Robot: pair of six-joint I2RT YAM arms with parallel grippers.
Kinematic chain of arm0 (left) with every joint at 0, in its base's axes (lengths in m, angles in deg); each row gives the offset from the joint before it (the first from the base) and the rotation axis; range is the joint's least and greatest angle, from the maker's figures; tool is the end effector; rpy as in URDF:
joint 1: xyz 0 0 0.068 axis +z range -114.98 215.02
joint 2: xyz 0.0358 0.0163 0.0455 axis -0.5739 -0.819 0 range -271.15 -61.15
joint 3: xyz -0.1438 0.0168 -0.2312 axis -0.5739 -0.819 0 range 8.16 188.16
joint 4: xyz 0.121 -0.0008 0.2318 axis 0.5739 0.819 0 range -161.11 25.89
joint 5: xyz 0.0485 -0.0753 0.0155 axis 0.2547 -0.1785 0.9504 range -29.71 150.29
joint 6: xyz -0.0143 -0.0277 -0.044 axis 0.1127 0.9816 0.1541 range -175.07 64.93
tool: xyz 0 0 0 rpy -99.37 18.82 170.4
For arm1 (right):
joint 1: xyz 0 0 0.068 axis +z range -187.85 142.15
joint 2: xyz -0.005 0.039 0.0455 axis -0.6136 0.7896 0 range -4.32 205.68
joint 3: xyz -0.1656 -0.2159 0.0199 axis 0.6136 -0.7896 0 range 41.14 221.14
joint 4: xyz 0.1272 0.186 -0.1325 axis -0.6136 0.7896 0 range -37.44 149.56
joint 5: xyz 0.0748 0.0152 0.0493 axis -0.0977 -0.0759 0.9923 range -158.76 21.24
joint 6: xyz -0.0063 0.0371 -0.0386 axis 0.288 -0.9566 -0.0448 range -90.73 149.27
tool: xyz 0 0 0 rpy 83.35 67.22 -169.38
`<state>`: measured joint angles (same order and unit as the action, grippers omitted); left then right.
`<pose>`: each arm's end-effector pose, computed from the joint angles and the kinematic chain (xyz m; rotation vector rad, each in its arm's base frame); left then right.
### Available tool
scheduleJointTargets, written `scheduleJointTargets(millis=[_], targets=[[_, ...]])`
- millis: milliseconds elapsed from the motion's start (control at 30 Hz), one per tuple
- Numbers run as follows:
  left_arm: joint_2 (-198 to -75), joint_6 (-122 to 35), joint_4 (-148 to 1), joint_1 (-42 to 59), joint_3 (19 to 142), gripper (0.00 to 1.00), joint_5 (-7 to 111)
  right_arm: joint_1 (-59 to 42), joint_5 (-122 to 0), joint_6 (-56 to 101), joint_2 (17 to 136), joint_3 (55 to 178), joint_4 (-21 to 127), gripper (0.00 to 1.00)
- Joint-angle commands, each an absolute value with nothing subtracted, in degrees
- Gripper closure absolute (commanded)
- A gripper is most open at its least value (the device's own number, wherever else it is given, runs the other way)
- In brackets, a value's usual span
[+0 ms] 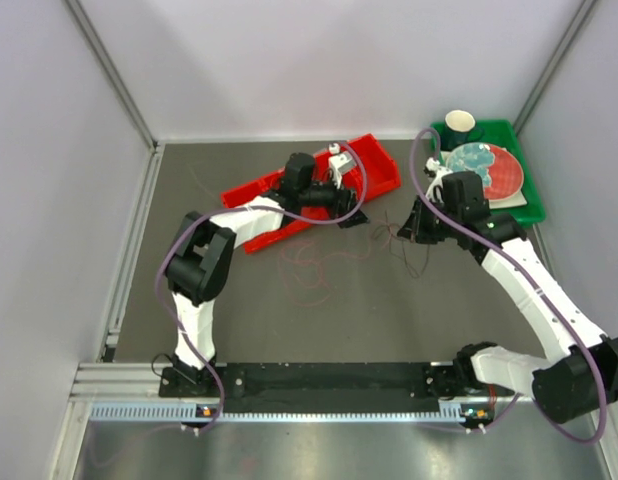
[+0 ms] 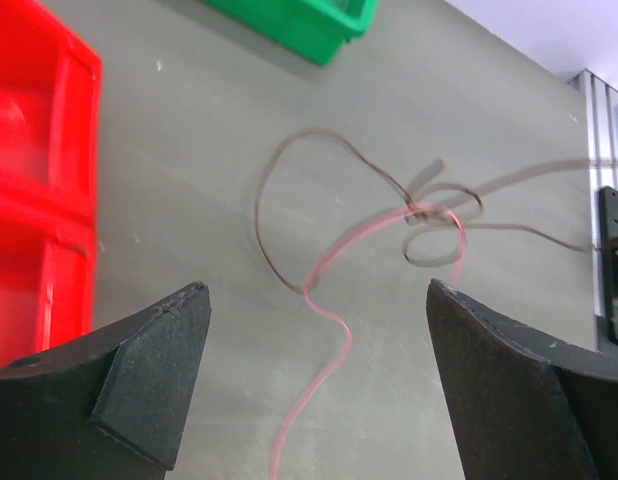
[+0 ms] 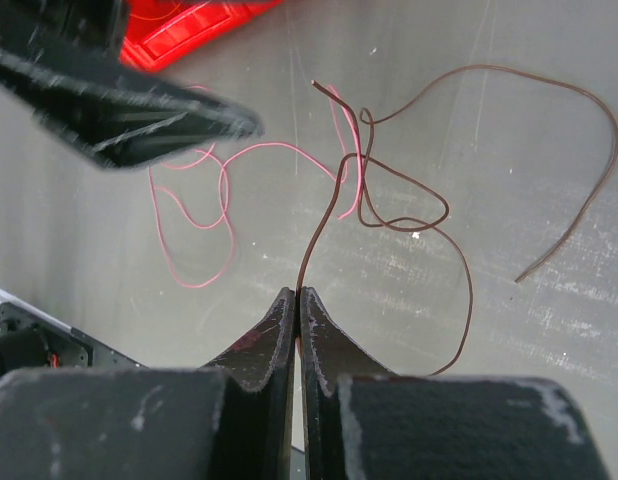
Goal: Untangle the cables
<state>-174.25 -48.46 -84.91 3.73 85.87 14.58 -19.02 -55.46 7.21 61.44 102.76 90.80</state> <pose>0.3714 -0.2554 0.2270 0.9580 1.7773 -1.2023 0.2249 0.0853 0.3232 -0.0550 2.3691 0.6233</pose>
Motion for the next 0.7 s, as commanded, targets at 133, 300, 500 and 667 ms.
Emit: scheduleJointTargets(millis=[133, 300, 500, 667], targets=[[-180.8, -53.5, -80.6, 2.1, 94.7, 0.07, 9.1, -19.2, -54.1, 7.9, 59.0, 105.6, 90.7, 1.0], [-181.8, -54.1, -81.0, 2.0, 95.1, 0.07, 7.4, -19.2, -54.0, 8.0, 59.1, 105.4, 90.4, 1.0], [-183.5, -52.9, -82.5, 1.2, 96.1, 0.17, 7.9, -19.2, -53.5, 7.8, 59.7, 105.6, 90.0, 1.0], [-184.8, -51.7, -83.0, 1.1, 97.5, 0.34, 7.4, -19.2, -53.5, 7.9, 59.6, 105.5, 90.4, 1.0]])
